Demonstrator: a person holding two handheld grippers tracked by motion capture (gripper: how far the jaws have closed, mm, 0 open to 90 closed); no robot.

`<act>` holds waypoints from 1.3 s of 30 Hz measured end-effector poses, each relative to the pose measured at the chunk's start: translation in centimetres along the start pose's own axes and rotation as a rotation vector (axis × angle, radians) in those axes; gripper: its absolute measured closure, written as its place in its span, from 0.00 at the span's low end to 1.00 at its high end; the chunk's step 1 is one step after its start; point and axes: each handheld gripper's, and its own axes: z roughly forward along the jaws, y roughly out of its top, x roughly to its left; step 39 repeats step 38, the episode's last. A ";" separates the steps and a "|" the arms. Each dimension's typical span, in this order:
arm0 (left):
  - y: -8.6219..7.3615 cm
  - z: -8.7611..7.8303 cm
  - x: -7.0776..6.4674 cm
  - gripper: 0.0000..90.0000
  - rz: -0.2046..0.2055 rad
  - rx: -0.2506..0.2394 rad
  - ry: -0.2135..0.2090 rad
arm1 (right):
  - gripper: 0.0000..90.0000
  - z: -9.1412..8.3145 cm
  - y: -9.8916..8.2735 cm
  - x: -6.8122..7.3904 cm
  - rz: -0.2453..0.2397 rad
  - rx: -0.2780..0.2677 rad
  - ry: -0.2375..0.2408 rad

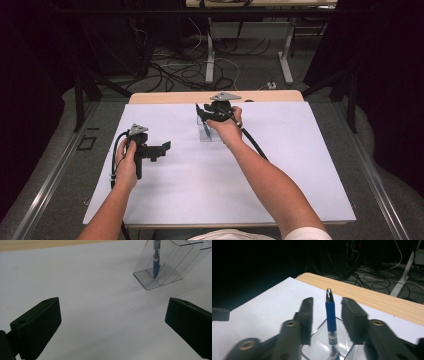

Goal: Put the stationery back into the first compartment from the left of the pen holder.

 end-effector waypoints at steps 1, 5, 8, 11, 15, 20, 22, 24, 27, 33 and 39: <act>0.0 0.0 0.0 0.00 -0.001 -0.002 -0.001 | 0.59 0.0 0.0 -0.1 -0.001 0.003 -0.004; 0.0 0.0 0.0 0.00 0.004 0.000 -0.001 | 0.50 -0.4 0.2 -0.3 -0.008 0.027 0.001; 0.0 0.0 0.0 0.00 -0.003 -0.001 0.001 | 0.46 -0.8 0.4 -0.2 -0.015 0.038 0.018; 0.1 -0.2 0.1 0.00 -0.005 0.010 -0.008 | 0.46 -1.6 0.7 0.0 -0.038 0.012 0.000; 0.1 -0.2 0.1 0.00 -0.007 0.003 -0.005 | 0.43 -2.8 1.0 0.0 -0.065 0.000 0.010; 0.1 -0.3 0.1 0.00 -0.007 0.003 -0.008 | 0.28 -4.3 1.2 0.2 -0.034 0.025 0.040; 0.1 -0.3 0.2 0.00 -0.010 0.002 -0.005 | 0.21 -4.9 1.2 0.1 -0.042 0.076 0.040; 0.1 -0.3 0.2 0.00 -0.010 -0.004 -0.005 | 0.17 -5.5 1.0 0.1 -0.068 0.080 0.023; 0.1 -0.4 0.2 0.00 -0.006 0.001 -0.001 | 0.13 -6.6 0.4 -0.3 -0.069 0.060 0.020; -0.1 -0.1 0.2 0.00 -0.016 -0.010 0.003 | 0.00 -8.9 -1.3 -1.1 -0.062 0.052 0.006; 0.0 -0.3 0.3 0.00 -0.017 -0.010 -0.008 | 0.00 -10.9 -3.0 -2.1 -0.068 0.044 -0.019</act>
